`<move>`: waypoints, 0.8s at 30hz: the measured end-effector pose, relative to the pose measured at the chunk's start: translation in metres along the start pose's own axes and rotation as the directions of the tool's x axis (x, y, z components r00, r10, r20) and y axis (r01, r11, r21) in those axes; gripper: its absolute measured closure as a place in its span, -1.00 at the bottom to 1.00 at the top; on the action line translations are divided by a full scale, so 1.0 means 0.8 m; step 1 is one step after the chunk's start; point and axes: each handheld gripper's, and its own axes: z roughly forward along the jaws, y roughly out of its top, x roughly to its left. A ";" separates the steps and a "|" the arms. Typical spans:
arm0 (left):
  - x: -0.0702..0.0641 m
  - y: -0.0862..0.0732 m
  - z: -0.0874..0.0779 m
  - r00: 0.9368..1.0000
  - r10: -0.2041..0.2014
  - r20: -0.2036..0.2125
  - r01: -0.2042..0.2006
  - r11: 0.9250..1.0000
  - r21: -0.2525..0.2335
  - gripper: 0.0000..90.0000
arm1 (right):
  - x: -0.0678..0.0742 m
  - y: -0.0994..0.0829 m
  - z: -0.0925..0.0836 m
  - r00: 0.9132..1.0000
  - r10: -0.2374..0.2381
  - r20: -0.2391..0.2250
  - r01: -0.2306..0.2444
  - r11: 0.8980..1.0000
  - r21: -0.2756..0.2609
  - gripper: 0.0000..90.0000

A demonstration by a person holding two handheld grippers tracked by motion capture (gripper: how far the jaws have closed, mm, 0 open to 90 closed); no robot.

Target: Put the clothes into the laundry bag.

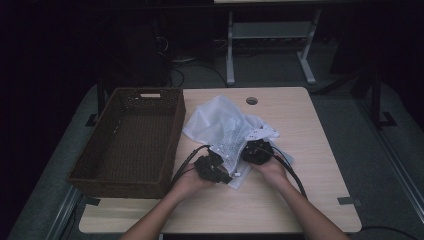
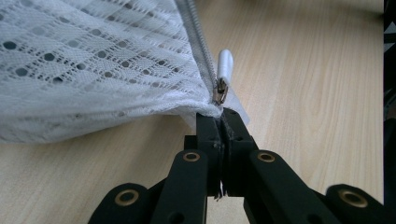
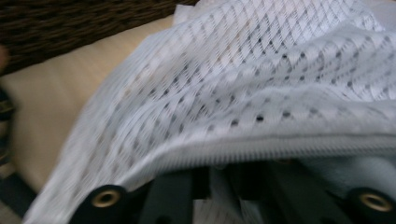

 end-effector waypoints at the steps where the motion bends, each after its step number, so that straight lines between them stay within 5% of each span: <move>1: 0.000 0.000 0.000 1.000 0.000 -0.003 0.000 1.000 0.001 0.95 | 0.001 -0.001 -0.006 1.000 -0.008 -0.005 0.008 1.000 0.010 0.56; 6: 0.001 0.000 -0.003 1.000 -0.003 -0.010 0.003 1.000 -0.007 0.95 | 0.000 -0.006 -0.044 1.000 -0.016 -0.021 0.017 0.998 0.058 0.23; 11: 0.002 -0.001 -0.002 1.000 -0.010 -0.012 0.010 1.000 -0.004 0.95 | 0.000 -0.016 -0.088 0.999 -0.027 -0.037 0.029 0.999 0.040 0.00; 17: 0.002 -0.001 -0.003 1.000 -0.009 -0.016 0.009 1.000 -0.005 0.95 | -0.021 -0.050 -0.136 0.999 -0.018 0.047 0.016 0.999 0.050 -0.14; 21: 0.002 -0.001 -0.003 1.000 -0.010 -0.014 0.010 1.000 -0.002 0.95 | -0.047 -0.079 -0.145 0.995 0.003 0.103 -0.014 0.995 0.098 -0.22; 24: 0.002 -0.001 -0.002 1.000 -0.010 -0.015 0.010 1.000 -0.001 0.95 | -0.064 -0.090 -0.134 0.995 0.040 0.087 -0.052 0.989 0.142 -0.30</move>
